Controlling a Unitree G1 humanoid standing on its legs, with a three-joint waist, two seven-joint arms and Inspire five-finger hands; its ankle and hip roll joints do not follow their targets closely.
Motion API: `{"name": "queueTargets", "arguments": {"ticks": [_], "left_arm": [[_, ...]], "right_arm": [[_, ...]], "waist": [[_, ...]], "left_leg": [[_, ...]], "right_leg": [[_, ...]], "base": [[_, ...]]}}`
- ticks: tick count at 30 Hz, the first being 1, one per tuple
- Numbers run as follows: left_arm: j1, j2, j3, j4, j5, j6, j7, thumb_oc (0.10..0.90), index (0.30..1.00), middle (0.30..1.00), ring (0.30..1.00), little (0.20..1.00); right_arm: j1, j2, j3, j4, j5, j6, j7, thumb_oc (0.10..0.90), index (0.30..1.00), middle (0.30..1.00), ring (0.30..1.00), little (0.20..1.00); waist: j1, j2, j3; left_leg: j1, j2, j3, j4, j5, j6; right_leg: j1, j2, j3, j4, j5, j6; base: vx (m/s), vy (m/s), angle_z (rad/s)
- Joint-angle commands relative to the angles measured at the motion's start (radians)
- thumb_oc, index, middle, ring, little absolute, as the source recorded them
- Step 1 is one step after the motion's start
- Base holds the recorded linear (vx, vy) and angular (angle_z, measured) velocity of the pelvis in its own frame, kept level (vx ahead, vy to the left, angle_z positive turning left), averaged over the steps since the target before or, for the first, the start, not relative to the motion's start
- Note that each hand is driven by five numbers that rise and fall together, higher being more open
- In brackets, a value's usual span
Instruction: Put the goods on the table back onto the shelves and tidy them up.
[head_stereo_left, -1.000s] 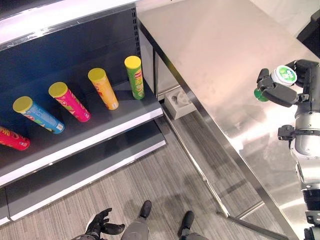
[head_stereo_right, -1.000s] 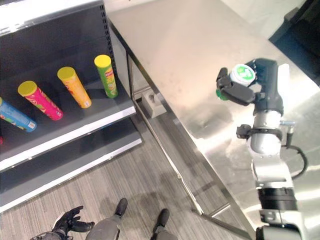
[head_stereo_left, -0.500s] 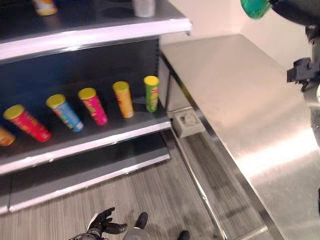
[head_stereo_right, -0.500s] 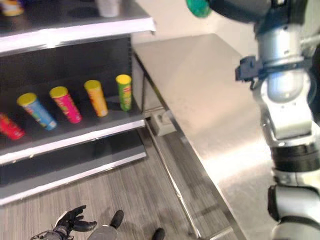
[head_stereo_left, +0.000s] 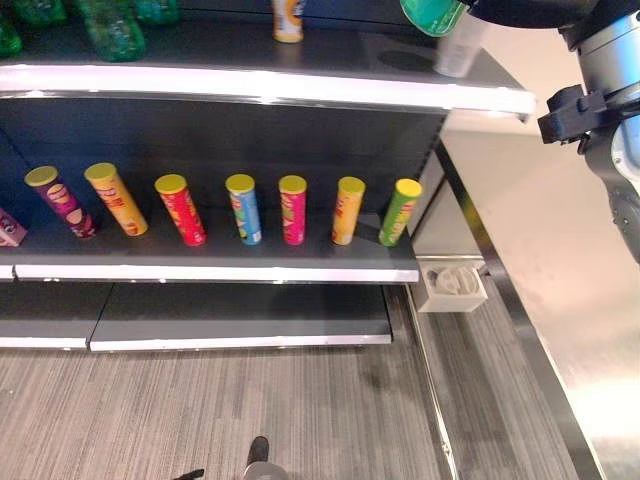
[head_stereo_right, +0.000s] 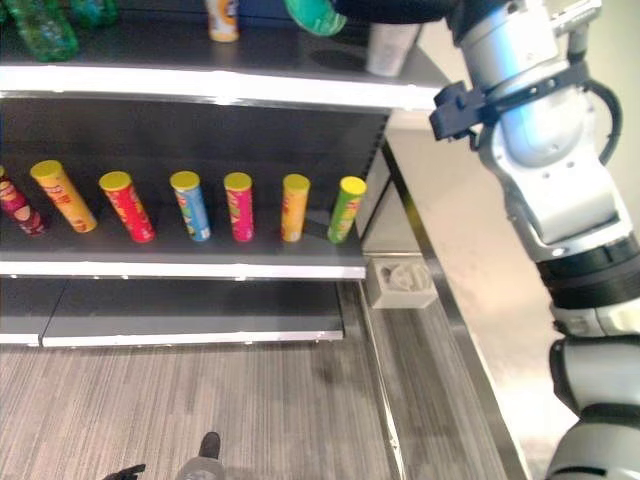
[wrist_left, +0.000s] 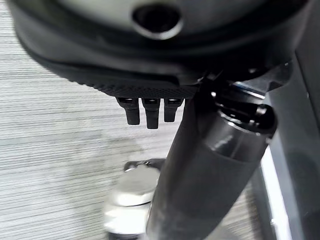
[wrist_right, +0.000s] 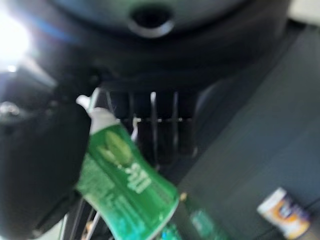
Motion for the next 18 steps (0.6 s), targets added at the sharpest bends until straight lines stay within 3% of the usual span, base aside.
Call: {"name": "queueTargets", "arguments": {"ticks": [1,5,7,9,12,18], "left_arm": [[-0.021,0.029,-0.084,-0.01,0.04,-0.028,0.022,0.8,0.9,0.9,0.9,0.9],[-0.018,0.036,-0.083,0.001,0.054,-0.031,0.028,0.8,0.9,0.9,0.9,0.9],[-0.025,0.058,-0.094,0.013,0.075,-0.03,0.036,0.8,0.9,0.9,0.9,0.9],[-0.034,0.084,-0.095,0.007,0.071,-0.032,0.038,0.8,0.9,0.9,0.9,0.9],[-0.047,0.111,-0.099,-0.004,0.057,-0.029,0.037,0.8,0.9,0.9,0.9,0.9],[-0.041,0.081,-0.094,0.012,0.037,-0.033,0.039,0.8,0.9,0.9,0.9,0.9]], "right_arm": [[-0.079,-0.022,-0.025,0.1,0.029,-0.021,-0.049,0.4,0.3,0.3,0.3,0.3],[-0.071,-0.022,-0.027,0.163,-0.025,0.008,-0.066,0.4,0.3,0.3,0.3,0.3],[-0.064,-0.01,-0.036,0.182,-0.021,0.014,-0.068,0.4,0.3,0.3,0.3,0.3],[-0.051,-0.02,-0.03,0.181,-0.024,0.02,-0.061,0.4,0.3,0.3,0.3,0.3],[-0.108,-0.058,0.026,0.235,-0.034,0.01,-0.087,0.4,0.3,0.3,0.3,0.3],[-0.189,-0.037,0.094,0.329,-0.013,0.025,-0.076,0.4,0.3,0.3,0.3,0.3]], "waist": [[0.03,0.037,-0.09],[0.046,0.039,-0.088],[0.04,0.042,-0.067],[0.018,0.044,-0.048],[-0.001,0.037,-0.029],[-0.007,0.008,-0.06]], "left_leg": [[0.006,0.056,0.001,0.003,-0.086,-0.04],[0.012,-0.014,-0.003,0.0,-0.119,0.004],[0.031,-0.049,-0.007,-0.001,-0.137,0.032],[0.024,-0.063,-0.024,-0.001,-0.117,0.048],[0.006,-0.079,-0.056,-0.001,-0.107,0.048],[0.004,-0.068,-0.095,-0.001,-0.106,0.036]], "right_leg": [[-0.03,0.029,0.011,0.024,-0.084,0.031],[-0.056,-0.065,0.001,0.127,-0.08,0.065],[-0.093,-0.126,0.034,0.247,-0.07,0.082],[-0.146,-0.11,0.126,0.266,-0.056,0.063],[-0.204,-0.031,0.302,0.133,-0.038,0.061],[-0.136,0.001,0.299,0.019,-0.004,0.073]], "base": [[0.04,0.226,0.35],[0.03,0.288,0.22],[0.04,0.27,0.0],[-0.08,0.13,0.13],[-0.04,-0.01,0.27],[0.08,-0.077,0.41]]}}
